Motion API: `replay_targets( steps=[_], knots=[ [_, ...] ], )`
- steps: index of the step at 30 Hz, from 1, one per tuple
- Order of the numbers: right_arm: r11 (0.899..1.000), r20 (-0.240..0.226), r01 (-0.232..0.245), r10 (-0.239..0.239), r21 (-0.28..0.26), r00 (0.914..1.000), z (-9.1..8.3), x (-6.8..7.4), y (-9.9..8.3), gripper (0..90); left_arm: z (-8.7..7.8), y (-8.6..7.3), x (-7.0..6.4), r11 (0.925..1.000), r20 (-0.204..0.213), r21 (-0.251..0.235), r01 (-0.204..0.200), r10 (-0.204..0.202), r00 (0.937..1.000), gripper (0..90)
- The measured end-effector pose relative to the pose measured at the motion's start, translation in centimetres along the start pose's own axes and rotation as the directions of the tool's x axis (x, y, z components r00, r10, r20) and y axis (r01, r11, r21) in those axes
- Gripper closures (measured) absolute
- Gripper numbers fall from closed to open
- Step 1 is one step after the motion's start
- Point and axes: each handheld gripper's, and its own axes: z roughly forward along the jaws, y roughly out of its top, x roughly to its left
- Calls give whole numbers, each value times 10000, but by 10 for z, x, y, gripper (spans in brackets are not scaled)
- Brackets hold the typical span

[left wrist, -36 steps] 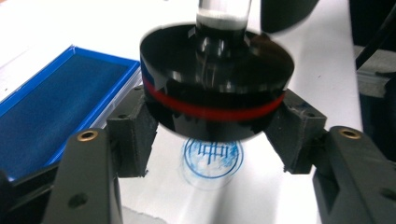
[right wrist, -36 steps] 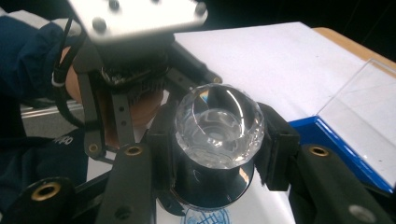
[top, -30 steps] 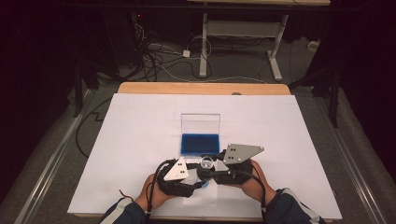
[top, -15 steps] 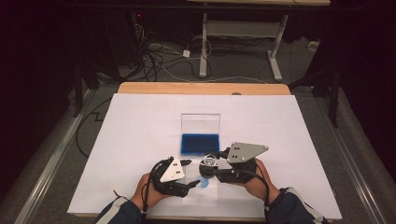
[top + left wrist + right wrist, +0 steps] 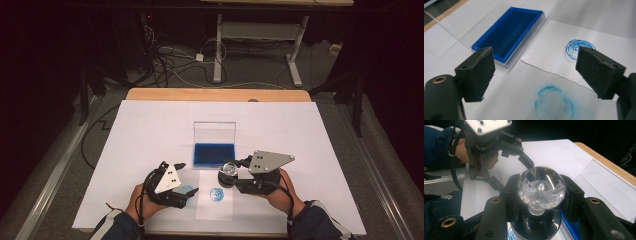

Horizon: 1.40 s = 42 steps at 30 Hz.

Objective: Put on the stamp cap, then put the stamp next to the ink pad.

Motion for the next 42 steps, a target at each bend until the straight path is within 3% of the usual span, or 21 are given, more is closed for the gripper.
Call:
replay_targets(
  steps=[12,18,22,26,28,32,33,36,42],
  knots=[
    [9999,331,134,-137,69,9994,-11,-5,-2,567,-25,-19,10,9992,-580,-135,370,-377,9976,147],
    [9999,401,88,-93,139,9992,-12,-9,-4,566,-36,-35,16,9971,-935,-37,759,-760,9927,147],
    [9999,497,52,-59,132,9987,-14,-11,-4,566,-42,-43,17,9962,-1065,53,872,-862,9906,147],
    [9998,558,25,-35,179,9984,-18,-12,-6,567,-47,-51,18,9961,-1464,137,868,-839,9857,148],
    [9998,642,4,-18,213,9979,-19,-12,-6,566,-50,-54,18,9936,-1413,174,1116,-1081,9840,147],
    [9995,739,-29,5,314,9973,-23,-13,-9,566,-54,-61,17,9935,-1524,260,1109,-1057,9827,148],
    [9994,783,-19,-8,355,9969,-23,-14,-9,566,-55,-63,16,9901,-1405,344,1360,-1300,9815,147],
    [9990,917,-25,-16,450,9958,-25,-15,-11,566,-57,-66,16,9890,-1525,404,1425,-1348,9791,147],
    [9984,1258,-202,135,520,9920,-33,-23,-15,566,-55,-66,17,9908,-1387,440,1279,-1208,9829,148]
  ],
)
